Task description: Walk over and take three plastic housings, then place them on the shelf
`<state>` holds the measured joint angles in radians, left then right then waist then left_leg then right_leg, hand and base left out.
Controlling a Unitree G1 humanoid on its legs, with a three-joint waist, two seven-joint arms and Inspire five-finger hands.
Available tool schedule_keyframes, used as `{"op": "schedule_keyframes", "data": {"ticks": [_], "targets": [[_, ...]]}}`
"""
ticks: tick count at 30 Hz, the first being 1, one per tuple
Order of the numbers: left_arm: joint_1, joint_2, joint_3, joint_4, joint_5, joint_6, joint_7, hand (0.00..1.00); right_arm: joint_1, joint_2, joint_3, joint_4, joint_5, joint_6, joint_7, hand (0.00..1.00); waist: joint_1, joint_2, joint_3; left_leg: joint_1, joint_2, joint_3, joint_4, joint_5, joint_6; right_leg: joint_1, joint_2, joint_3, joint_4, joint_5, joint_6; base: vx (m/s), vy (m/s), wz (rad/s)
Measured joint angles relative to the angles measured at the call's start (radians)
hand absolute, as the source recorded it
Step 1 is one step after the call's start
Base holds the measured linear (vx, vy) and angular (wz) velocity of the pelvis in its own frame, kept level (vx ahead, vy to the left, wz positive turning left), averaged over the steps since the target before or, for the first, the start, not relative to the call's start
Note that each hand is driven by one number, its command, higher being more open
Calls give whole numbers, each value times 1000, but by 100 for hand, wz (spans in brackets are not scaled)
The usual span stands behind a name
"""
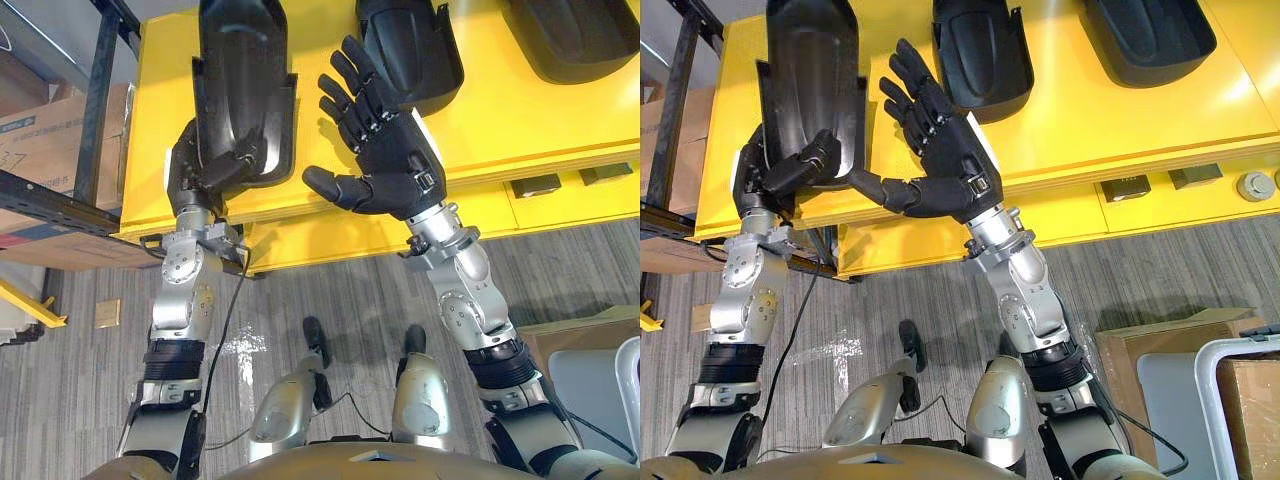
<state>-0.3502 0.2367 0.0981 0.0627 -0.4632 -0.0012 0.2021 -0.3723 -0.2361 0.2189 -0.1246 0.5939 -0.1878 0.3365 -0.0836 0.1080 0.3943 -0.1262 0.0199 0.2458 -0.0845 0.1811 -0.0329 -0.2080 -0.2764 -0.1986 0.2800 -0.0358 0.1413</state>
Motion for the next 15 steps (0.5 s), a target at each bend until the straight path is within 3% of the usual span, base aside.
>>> {"op": "schedule_keyframes", "data": {"ticks": [15], "targets": [[-65,-9,-2,48,-41,-41,143,100,1,39,25,-10,-4,2,-42,100,-3,-5,21,8,11,6,0,4,-4,1,12,6,4,0,0,11,-35,-2]]}}
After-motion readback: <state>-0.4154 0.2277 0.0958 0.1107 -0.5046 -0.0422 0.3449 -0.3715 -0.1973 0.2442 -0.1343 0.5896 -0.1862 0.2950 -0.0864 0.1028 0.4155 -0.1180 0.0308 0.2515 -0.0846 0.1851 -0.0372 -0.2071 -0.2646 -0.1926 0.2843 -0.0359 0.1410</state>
